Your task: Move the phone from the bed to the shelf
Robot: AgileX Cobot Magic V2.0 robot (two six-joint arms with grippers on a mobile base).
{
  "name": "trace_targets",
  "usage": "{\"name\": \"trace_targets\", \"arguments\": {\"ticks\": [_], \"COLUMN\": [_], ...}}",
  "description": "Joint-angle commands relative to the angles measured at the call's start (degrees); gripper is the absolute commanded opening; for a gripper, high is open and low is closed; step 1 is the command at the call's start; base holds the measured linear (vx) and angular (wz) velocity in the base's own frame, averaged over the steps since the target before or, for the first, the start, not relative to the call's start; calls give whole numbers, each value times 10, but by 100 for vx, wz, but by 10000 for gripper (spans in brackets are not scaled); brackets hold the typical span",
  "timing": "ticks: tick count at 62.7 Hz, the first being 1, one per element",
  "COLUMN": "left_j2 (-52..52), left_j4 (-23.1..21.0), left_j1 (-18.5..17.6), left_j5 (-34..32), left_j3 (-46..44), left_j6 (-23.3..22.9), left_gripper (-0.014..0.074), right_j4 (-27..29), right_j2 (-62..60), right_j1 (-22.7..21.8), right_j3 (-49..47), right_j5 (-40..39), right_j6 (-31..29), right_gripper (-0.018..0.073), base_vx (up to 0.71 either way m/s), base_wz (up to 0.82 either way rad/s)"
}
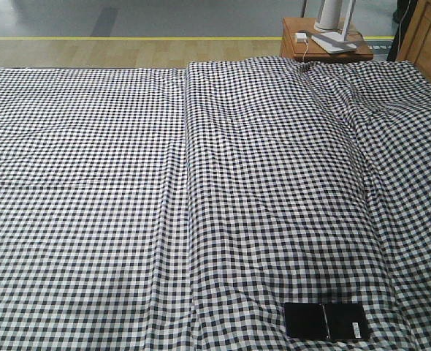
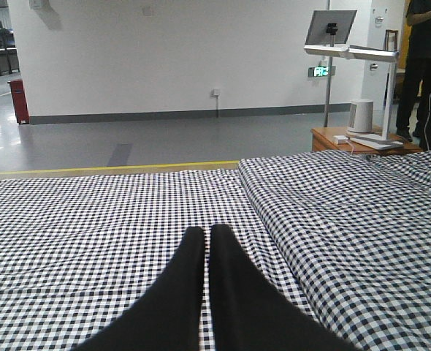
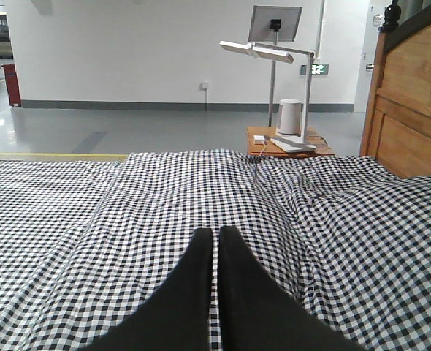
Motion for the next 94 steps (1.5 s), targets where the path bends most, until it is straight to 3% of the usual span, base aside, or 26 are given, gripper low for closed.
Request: {"name": "trace_targets", "arguments": {"ticks": [1, 77, 94], "left_j2": [-4, -4, -4], "left_j4": [-6, -6, -6], "left_j1": [-3, -3, -3], "left_j5": [-40, -40, -40], "left_j3": [-14, -14, -14], "left_j6": [-5, -5, -5], "left_gripper": [1, 1, 1], "right_j4": [-5, -5, -5], "right_j2": [-5, -5, -5], "right_j1": [-3, -3, -3], "right_j3": [4, 4, 3], "right_j5": [-42, -43, -146], "right_j6": [-5, -5, 1], "right_gripper": [-5, -5, -5], "base_vx": [0, 0, 0], "base_wz": [0, 0, 0]}}
